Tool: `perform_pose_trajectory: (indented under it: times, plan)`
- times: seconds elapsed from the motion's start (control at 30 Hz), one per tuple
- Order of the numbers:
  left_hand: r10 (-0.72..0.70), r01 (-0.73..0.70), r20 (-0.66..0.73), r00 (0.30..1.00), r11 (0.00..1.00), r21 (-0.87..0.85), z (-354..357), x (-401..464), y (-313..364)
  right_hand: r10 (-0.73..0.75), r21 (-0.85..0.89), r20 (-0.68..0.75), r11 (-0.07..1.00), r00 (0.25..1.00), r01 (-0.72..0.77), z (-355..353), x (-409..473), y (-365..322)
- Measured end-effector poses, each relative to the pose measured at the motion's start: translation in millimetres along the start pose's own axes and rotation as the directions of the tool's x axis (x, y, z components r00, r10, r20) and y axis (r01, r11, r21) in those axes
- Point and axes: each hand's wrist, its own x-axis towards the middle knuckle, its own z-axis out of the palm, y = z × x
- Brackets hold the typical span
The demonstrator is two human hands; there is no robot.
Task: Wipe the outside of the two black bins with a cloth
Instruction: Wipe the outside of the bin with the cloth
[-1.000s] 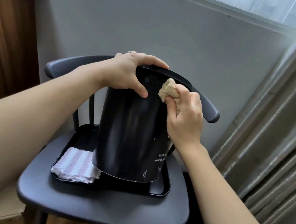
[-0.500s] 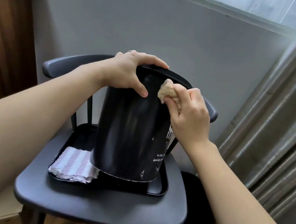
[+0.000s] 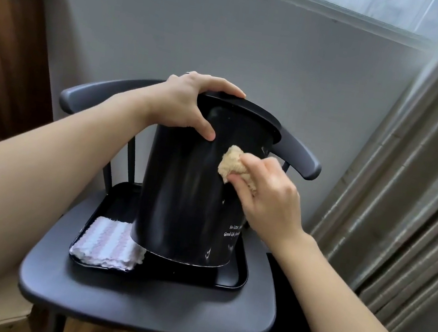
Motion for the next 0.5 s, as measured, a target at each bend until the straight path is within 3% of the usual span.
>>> perform_pose_trajectory:
  times: [0.33,0.5]
  plan:
    - [0.049,-0.049,-0.003,0.999,0.998,-0.025,1.1,2.9,-4.4,0.187,0.195,-0.041,0.965,0.981,-0.176,18.6,-36.9,-17.4]
    - [0.059,-0.059,-0.001,0.998,0.998,-0.027,1.5,3.7,-5.5,0.123,0.226,-0.029,0.967,0.992,-0.114,13.2,-31.3,-12.1]
